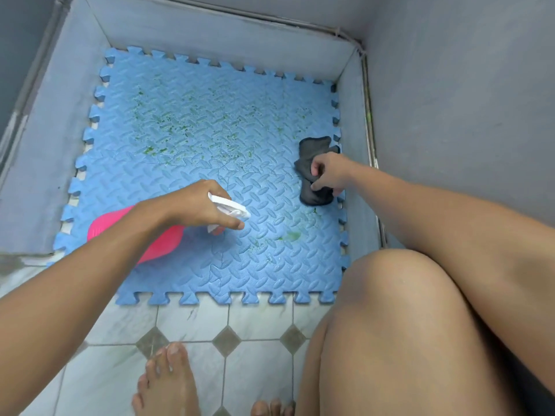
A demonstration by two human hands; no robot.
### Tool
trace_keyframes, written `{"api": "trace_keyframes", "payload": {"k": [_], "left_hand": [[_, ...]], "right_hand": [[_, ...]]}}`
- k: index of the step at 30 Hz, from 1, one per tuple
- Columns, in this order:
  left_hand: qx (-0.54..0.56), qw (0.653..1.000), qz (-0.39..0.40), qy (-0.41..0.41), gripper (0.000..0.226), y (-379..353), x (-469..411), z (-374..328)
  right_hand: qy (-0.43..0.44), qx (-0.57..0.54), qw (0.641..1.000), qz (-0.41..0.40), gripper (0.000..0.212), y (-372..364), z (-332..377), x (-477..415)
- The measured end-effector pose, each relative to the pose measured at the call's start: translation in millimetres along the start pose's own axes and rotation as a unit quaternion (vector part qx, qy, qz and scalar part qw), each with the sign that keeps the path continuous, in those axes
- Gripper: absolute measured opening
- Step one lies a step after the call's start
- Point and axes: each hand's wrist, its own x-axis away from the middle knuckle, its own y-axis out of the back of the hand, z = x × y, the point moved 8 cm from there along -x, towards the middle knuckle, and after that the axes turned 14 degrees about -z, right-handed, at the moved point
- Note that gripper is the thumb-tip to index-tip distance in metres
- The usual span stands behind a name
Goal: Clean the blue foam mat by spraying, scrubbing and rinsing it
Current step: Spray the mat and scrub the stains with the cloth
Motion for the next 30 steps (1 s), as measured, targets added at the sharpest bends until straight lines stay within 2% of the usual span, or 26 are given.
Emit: {"api": "trace_keyframes", "payload": {"k": [3,5,7,9,10,12,15,18,20,21,22,23,25,26,27,28,30], "left_hand": [[0.025,0.995,-0.091,0.028,0.043,18,1,10],[0.032,0.990,-0.133,0.021,0.043,32,0,10],[0.059,0.989,-0.137,0.017,0.040,42,0,11],[0.078,0.986,-0.145,0.021,0.037,50,2,13],[0.082,0.985,-0.150,0.021,0.036,51,3,14],[0.090,0.983,-0.158,0.015,0.037,52,5,14],[0.091,0.982,-0.165,-0.003,0.042,52,7,16],[0.086,0.986,-0.137,-0.036,0.045,49,10,18],[0.082,0.988,-0.113,-0.058,0.048,47,12,16],[0.080,0.989,-0.106,-0.062,0.049,47,13,15],[0.079,0.989,-0.105,-0.061,0.050,48,12,15],[0.079,0.989,-0.107,-0.060,0.050,50,11,16],[0.087,0.988,-0.114,-0.050,0.051,52,8,17],[0.089,0.988,-0.118,-0.042,0.053,53,7,19],[0.085,0.988,-0.121,-0.035,0.055,55,6,20],[0.079,0.989,-0.122,-0.032,0.057,55,5,21],[0.067,0.991,-0.117,-0.025,0.058,53,3,25]], "right_hand": [[-0.013,-0.016,0.988,0.152,0.029,-24,13,16],[-0.007,-0.007,0.961,0.277,0.028,-54,31,40],[0.042,0.060,0.922,0.381,0.029,-94,57,72],[0.122,0.133,0.883,0.433,0.032,-140,88,105],[0.165,0.156,0.874,0.430,0.031,-159,105,118],[0.253,0.186,0.874,0.372,0.033,-182,134,125],[0.321,0.178,0.896,0.252,0.033,-160,155,97],[0.273,0.196,0.939,0.075,0.027,-76,139,35],[0.174,0.246,0.953,0.037,0.030,-27,96,1],[0.115,0.270,0.953,0.071,0.033,-15,67,-5],[0.064,0.309,0.939,0.136,0.036,-16,39,-2],[0.038,0.354,0.910,0.212,0.038,-26,15,10],[0.050,0.430,0.835,0.340,0.036,-61,-9,44],[0.078,0.451,0.809,0.370,0.032,-76,-7,59],[0.109,0.451,0.800,0.379,0.029,-91,3,71],[0.138,0.424,0.809,0.382,0.028,-108,17,82],[0.173,0.308,0.846,0.398,0.028,-142,49,105]]}}
